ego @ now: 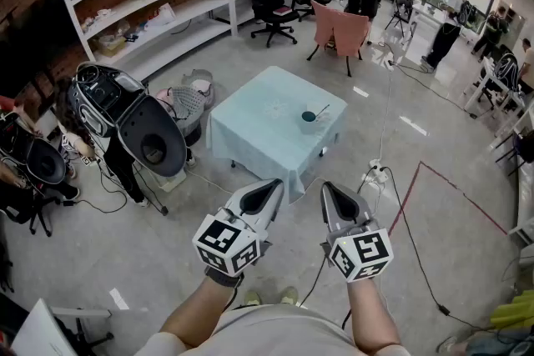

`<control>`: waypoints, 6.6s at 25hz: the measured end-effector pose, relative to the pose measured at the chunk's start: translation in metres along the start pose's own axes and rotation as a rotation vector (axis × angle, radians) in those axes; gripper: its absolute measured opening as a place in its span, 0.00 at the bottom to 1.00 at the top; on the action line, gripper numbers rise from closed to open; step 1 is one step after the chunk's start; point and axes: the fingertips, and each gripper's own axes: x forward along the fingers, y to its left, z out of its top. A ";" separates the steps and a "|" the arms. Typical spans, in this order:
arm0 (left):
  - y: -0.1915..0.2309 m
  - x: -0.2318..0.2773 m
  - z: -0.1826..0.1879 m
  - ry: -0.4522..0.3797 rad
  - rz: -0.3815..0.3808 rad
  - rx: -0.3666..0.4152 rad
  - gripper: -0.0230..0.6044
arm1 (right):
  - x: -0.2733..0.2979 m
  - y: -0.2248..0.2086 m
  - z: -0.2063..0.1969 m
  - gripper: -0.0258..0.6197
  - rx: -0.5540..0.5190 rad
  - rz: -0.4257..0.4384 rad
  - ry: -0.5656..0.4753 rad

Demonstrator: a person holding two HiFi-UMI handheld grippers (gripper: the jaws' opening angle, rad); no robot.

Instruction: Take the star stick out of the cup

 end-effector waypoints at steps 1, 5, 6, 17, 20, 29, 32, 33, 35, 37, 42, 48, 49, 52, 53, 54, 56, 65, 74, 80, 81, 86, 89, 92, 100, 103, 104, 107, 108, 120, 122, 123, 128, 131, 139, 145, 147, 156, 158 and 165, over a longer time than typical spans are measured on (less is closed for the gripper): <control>-0.001 0.001 0.001 0.000 -0.001 0.000 0.05 | 0.000 0.000 0.002 0.06 0.000 0.001 0.000; -0.006 0.004 0.003 0.002 -0.002 0.001 0.05 | -0.002 -0.004 0.004 0.06 -0.002 0.004 0.000; -0.007 0.005 0.002 0.002 -0.002 0.001 0.05 | -0.003 -0.005 0.004 0.06 -0.002 0.004 0.000; -0.014 0.010 -0.002 0.010 0.006 0.009 0.05 | -0.015 -0.021 0.004 0.06 0.045 0.007 -0.026; -0.017 0.016 -0.001 0.017 0.009 0.009 0.05 | -0.017 -0.031 0.008 0.06 0.058 -0.002 -0.026; -0.038 0.039 -0.011 0.022 0.020 0.006 0.05 | -0.036 -0.064 0.002 0.06 0.073 -0.014 -0.035; -0.040 0.051 -0.015 0.030 0.022 0.002 0.05 | -0.038 -0.080 0.004 0.06 0.083 -0.022 -0.041; -0.041 0.055 -0.016 0.035 0.021 0.001 0.05 | -0.038 -0.084 0.004 0.06 0.087 -0.024 -0.041; -0.042 0.063 -0.017 0.040 0.017 0.002 0.05 | -0.037 -0.091 0.007 0.06 0.087 -0.029 -0.043; -0.041 0.069 -0.019 0.044 0.013 0.005 0.05 | -0.033 -0.097 0.007 0.06 0.090 -0.035 -0.048; -0.028 0.089 -0.024 0.045 0.000 -0.001 0.05 | -0.017 -0.114 -0.002 0.06 0.099 -0.056 -0.038; 0.007 0.126 -0.027 0.042 -0.021 -0.001 0.05 | 0.026 -0.136 -0.012 0.06 0.105 -0.079 -0.022; 0.016 0.134 -0.027 0.044 -0.026 -0.002 0.05 | 0.037 -0.140 -0.013 0.06 0.104 -0.082 -0.019; 0.044 0.159 -0.029 0.054 -0.041 -0.008 0.05 | 0.072 -0.152 -0.017 0.06 0.104 -0.090 -0.003; 0.054 0.167 -0.029 0.056 -0.043 -0.012 0.05 | 0.083 -0.156 -0.019 0.06 0.105 -0.094 0.003; 0.064 0.174 -0.028 0.056 -0.045 -0.015 0.05 | 0.094 -0.160 -0.019 0.06 0.104 -0.098 0.008; 0.087 0.190 -0.024 0.052 -0.049 -0.021 0.05 | 0.118 -0.167 -0.020 0.06 0.103 -0.110 0.014; 0.169 0.258 -0.014 0.043 -0.093 -0.011 0.05 | 0.211 -0.199 -0.039 0.06 0.131 -0.157 0.051; 0.201 0.303 -0.041 0.091 -0.137 -0.029 0.05 | 0.257 -0.225 -0.089 0.06 0.181 -0.173 0.157; 0.223 0.350 -0.061 0.127 -0.128 -0.044 0.05 | 0.297 -0.269 -0.117 0.06 0.210 -0.170 0.213; 0.226 0.359 -0.064 0.131 -0.125 -0.043 0.05 | 0.305 -0.278 -0.121 0.07 0.213 -0.169 0.222; 0.237 0.406 -0.074 0.142 -0.115 -0.026 0.05 | 0.341 -0.329 -0.140 0.07 0.241 -0.155 0.258; 0.245 0.437 -0.082 0.144 -0.101 -0.021 0.05 | 0.363 -0.358 -0.158 0.10 0.273 -0.136 0.292; 0.251 0.465 -0.093 0.156 -0.080 -0.025 0.05 | 0.379 -0.385 -0.182 0.12 0.305 -0.127 0.346; 0.272 0.509 -0.132 0.222 -0.015 -0.042 0.05 | 0.410 -0.424 -0.262 0.16 0.459 -0.119 0.499; 0.277 0.514 -0.146 0.252 0.001 -0.057 0.05 | 0.416 -0.427 -0.282 0.17 0.544 -0.118 0.526; 0.279 0.515 -0.149 0.260 0.006 -0.060 0.05 | 0.419 -0.428 -0.287 0.18 0.573 -0.115 0.530; 0.285 0.521 -0.157 0.279 0.022 -0.067 0.05 | 0.426 -0.434 -0.299 0.18 0.650 -0.113 0.542; 0.287 0.523 -0.159 0.283 0.028 -0.068 0.05 | 0.427 -0.436 -0.303 0.18 0.673 -0.114 0.546; 0.305 0.523 -0.174 0.306 0.091 -0.107 0.05 | 0.444 -0.442 -0.340 0.18 0.838 -0.121 0.650; 0.309 0.521 -0.172 0.305 0.100 -0.112 0.05 | 0.446 -0.442 -0.340 0.17 0.829 -0.121 0.661; 0.310 0.520 -0.171 0.304 0.104 -0.113 0.05 | 0.447 -0.442 -0.338 0.13 0.816 -0.122 0.669; 0.310 0.510 -0.165 0.286 0.115 -0.112 0.05 | 0.445 -0.438 -0.327 0.10 0.726 -0.108 0.692; 0.310 0.503 -0.162 0.273 0.112 -0.112 0.05 | 0.444 -0.435 -0.316 0.09 0.675 -0.105 0.683; 0.305 0.481 -0.150 0.240 0.073 -0.103 0.05 | 0.431 -0.422 -0.271 0.08 0.555 -0.125 0.612; 0.296 0.471 -0.135 0.217 0.039 -0.092 0.05 | 0.419 -0.422 -0.241 0.08 0.521 -0.160 0.537; 0.291 0.468 -0.132 0.216 0.028 -0.091 0.05 | 0.412 -0.422 -0.231 0.08 0.515 -0.172 0.512; 0.280 0.445 -0.109 0.202 0.012 -0.075 0.05 | 0.386 -0.407 -0.175 0.08 0.496 -0.178 0.362; 0.277 0.442 -0.101 0.194 0.009 -0.068 0.05 | 0.380 -0.406 -0.158 0.08 0.491 -0.176 0.327; 0.271 0.419 -0.061 0.149 0.002 -0.043 0.05 | 0.366 -0.381 -0.093 0.08 0.463 -0.143 0.191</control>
